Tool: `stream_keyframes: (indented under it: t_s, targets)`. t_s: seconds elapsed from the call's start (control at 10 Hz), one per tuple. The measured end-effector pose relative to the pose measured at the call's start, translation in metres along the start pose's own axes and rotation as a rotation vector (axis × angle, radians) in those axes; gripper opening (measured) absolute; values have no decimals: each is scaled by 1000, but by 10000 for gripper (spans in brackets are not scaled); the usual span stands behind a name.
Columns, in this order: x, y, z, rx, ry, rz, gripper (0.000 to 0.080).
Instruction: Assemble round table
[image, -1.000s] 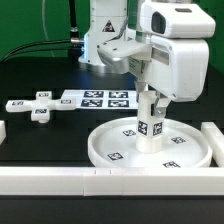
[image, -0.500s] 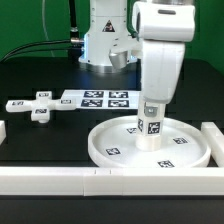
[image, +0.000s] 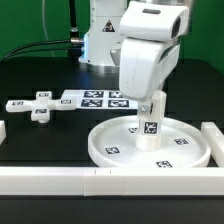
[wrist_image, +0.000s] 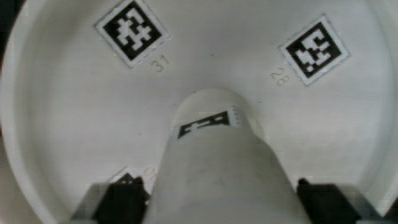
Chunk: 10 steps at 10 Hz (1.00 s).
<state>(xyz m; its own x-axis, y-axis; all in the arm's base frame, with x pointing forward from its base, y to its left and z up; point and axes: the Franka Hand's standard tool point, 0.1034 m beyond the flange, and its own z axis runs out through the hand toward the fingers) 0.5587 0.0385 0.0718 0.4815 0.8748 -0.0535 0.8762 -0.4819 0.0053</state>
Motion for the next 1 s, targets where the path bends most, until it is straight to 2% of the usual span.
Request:
stream_keyframes:
  t_s: [0.5,1.0]
  targets:
    - [-2,-1,1,57,38,631,409]
    - [-1,-1,1,62,40,941,409]
